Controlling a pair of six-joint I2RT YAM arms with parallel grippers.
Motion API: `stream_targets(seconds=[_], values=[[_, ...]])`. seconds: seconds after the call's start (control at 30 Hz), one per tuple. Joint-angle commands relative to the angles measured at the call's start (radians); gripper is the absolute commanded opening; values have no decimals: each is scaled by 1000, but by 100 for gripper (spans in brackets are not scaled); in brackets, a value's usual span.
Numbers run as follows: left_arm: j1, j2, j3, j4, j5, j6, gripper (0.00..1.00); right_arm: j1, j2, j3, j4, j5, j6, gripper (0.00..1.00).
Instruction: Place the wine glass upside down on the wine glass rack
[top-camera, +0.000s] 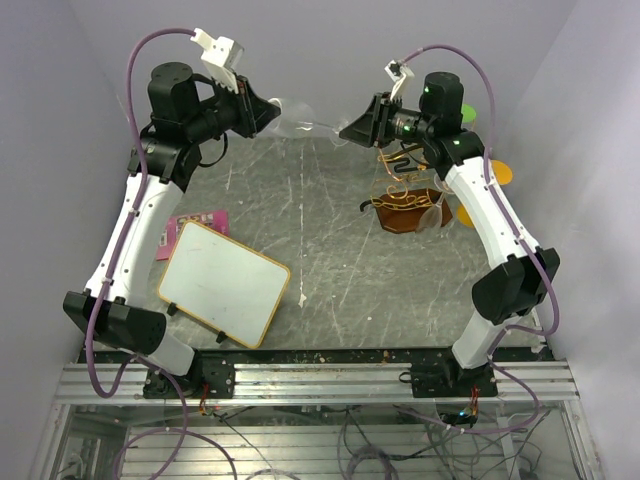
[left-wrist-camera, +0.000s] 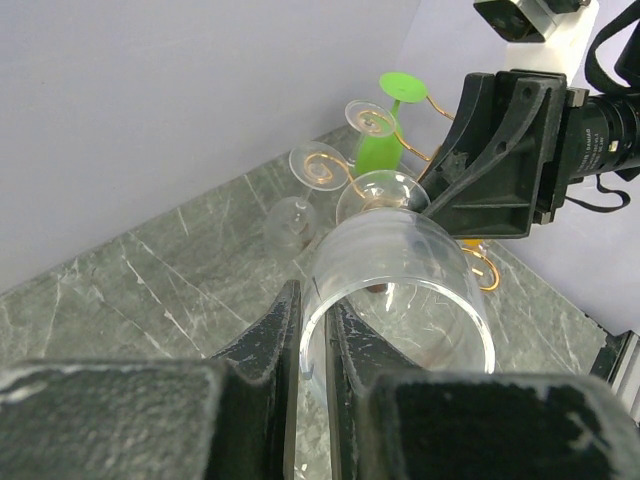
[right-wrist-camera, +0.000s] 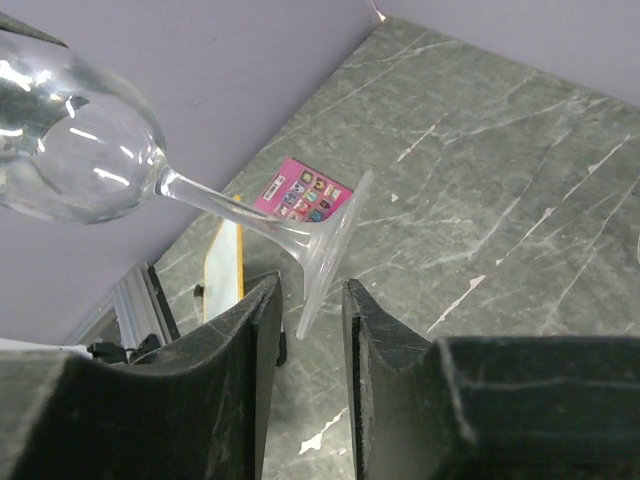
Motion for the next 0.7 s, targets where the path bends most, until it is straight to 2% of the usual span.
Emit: stream_targets(seconds=[0.0,0.1,0.23,0.43,0.67], values=[[-17,-6,-1,79,26,7,7,8,12,29,31,16,39,28],[-26,-6,-9,78,28,25,7,8,12,27,32,20,44,18],[-35,-8,-29,84,39,40,11,8,14,46,3,65,14,0],[-38,-17,-63,102,83,46,18,6,12,81,-36,128,-42,0],[-37,-24,-114,140,156,25,34,7,9,109,-67,166,-108,0]])
